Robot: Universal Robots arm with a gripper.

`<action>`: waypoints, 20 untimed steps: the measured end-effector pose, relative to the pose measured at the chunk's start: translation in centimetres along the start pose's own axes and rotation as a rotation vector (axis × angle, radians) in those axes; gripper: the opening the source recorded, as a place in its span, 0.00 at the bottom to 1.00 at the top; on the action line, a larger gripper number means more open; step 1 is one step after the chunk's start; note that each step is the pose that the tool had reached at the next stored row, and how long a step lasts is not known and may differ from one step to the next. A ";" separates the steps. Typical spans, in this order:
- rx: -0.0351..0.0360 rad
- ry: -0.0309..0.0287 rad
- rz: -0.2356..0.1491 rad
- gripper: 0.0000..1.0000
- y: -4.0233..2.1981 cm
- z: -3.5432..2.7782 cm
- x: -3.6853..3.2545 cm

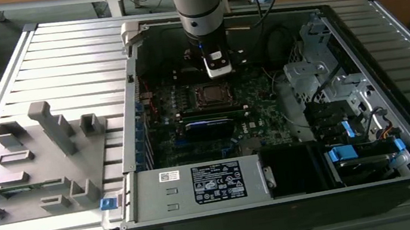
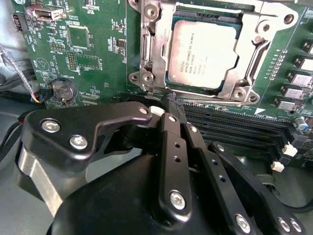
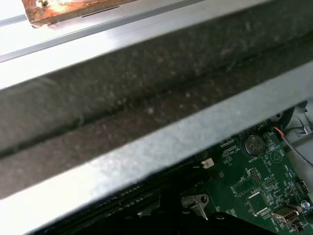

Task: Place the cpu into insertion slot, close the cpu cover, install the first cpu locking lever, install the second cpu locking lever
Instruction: 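Install the first cpu locking lever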

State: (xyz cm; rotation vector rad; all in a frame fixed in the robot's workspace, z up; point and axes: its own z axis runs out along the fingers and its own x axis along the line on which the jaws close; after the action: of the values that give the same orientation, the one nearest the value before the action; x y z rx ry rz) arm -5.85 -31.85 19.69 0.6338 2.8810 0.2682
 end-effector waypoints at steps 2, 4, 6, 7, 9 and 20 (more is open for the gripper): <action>-0.0005 -0.0006 0.000 0.11 0.00 0.01 0.00; -0.0005 -0.0008 0.001 0.11 0.01 0.01 0.01; 0.0001 -0.0018 0.006 0.11 0.08 0.02 0.05; 0.0004 -0.0024 0.009 0.11 0.12 0.03 0.07; 0.0012 -0.0034 0.014 0.11 0.20 0.04 0.11; 0.0030 -0.0066 0.028 0.11 0.82 0.14 0.40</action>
State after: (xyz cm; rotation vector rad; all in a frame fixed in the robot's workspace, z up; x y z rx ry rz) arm -5.86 -30.93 19.68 0.6741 2.8688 0.2651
